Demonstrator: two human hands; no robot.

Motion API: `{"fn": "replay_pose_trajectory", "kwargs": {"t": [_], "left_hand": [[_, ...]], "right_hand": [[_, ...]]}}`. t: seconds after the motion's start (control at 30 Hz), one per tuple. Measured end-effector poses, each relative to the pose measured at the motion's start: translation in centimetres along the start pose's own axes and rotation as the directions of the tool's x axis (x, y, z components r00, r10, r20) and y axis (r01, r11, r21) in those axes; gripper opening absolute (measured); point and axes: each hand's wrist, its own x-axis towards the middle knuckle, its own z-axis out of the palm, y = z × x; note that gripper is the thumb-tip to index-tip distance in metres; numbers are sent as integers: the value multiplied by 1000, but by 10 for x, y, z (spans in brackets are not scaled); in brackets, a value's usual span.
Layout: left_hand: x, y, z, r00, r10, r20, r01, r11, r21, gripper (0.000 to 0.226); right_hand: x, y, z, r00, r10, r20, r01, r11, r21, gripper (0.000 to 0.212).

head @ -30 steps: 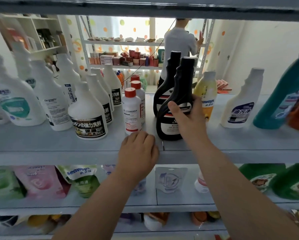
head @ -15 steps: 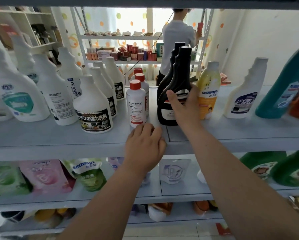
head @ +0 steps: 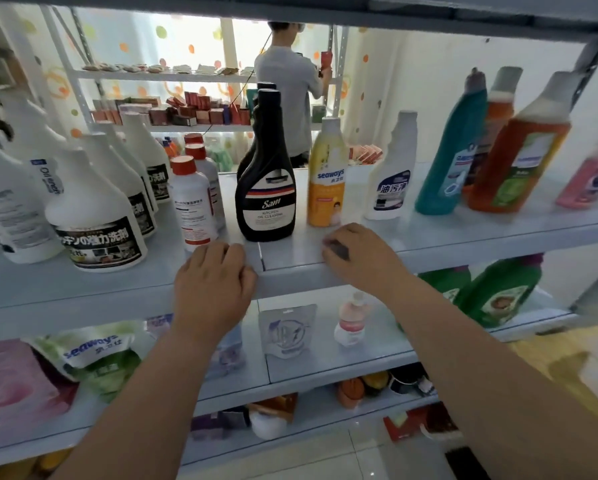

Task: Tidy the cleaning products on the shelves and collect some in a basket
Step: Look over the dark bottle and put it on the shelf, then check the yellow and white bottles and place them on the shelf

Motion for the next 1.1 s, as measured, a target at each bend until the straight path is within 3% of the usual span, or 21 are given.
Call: {"fn": "replay_pose_trajectory", "kwargs": {"t": [0.13,0.23,0.33,0.43,0.6,0.73,0.83,0.97,1.1], "left_hand": [[2,12,-6,988,-133,84,137,990,-45,29],[4,41,-8,981,-121,149,153,963,-224,21],[15,95,1,984,-82,157,136,917,-374,41],[43,136,18,976,-190,106,217,848,-484,61],[93,179,46,912,-411,-8,358,803,-477,78],[121,180,66,813,-576,86,517,647,-561,99],[132,176,76,780,-616,107,566,624,-539,102],[135,169,86,752,-645,140,633,646,-427,86],[129,165,83,763,-626,157,621,646,-443,84]], "right_hand": [[2,41,-33,990,-112,87,120,989,-90,29],[14,72,-52,984,-138,110,158,968,-195,26],[20,93,-52,977,-200,76,208,970,-123,24],[23,103,-38,974,-224,16,225,972,-71,26],[25,112,-29,974,-215,-65,212,976,-44,31],[28,114,-27,968,-247,-52,245,968,-51,32],[29,116,-27,960,-273,-58,268,961,-73,30],[28,117,-30,951,-305,-52,302,951,-69,29],[27,120,-31,948,-315,-40,312,948,-67,29]]}}
